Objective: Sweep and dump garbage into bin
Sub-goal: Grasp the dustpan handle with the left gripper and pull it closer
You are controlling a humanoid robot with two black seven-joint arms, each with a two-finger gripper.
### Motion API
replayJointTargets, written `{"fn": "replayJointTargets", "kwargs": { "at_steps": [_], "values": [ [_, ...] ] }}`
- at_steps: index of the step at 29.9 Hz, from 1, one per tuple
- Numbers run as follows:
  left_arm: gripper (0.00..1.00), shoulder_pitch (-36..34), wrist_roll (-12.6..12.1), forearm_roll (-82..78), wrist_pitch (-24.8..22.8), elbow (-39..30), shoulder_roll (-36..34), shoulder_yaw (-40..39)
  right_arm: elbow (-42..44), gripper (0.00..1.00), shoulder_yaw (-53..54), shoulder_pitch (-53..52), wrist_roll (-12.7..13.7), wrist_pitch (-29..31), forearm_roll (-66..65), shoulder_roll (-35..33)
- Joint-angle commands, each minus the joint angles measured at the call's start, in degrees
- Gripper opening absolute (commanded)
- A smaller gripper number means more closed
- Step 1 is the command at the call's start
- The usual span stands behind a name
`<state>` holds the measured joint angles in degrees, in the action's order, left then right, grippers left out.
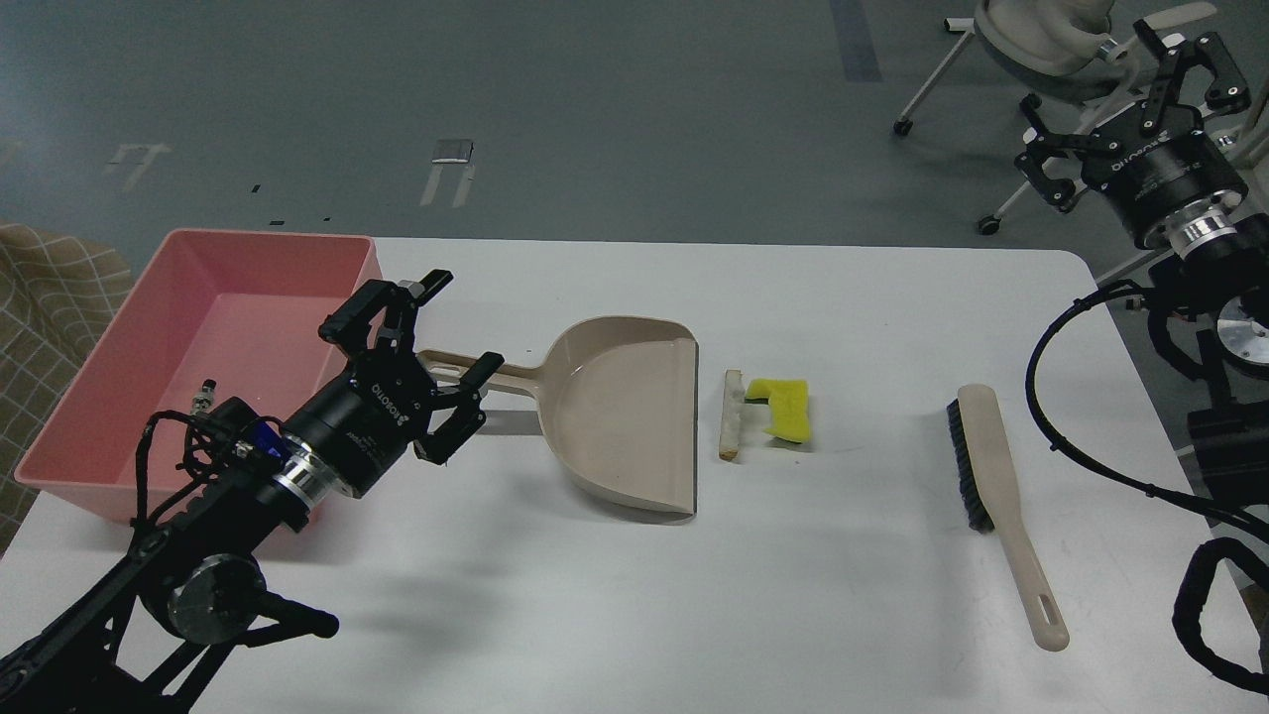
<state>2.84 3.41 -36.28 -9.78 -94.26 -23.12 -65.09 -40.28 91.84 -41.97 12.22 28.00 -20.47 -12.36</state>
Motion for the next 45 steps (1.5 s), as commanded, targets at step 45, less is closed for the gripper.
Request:
{"fn": "replayJointTargets", "kwargs": {
  "at_steps": [45],
  "values": [
    [0.75,-6.53,-0.33,-15.49,4.77,18.15,3.96,4.71,-2.26,1.0,2.55,1.45,0.0,0.0,0.26,-2.41]
  ]
}}
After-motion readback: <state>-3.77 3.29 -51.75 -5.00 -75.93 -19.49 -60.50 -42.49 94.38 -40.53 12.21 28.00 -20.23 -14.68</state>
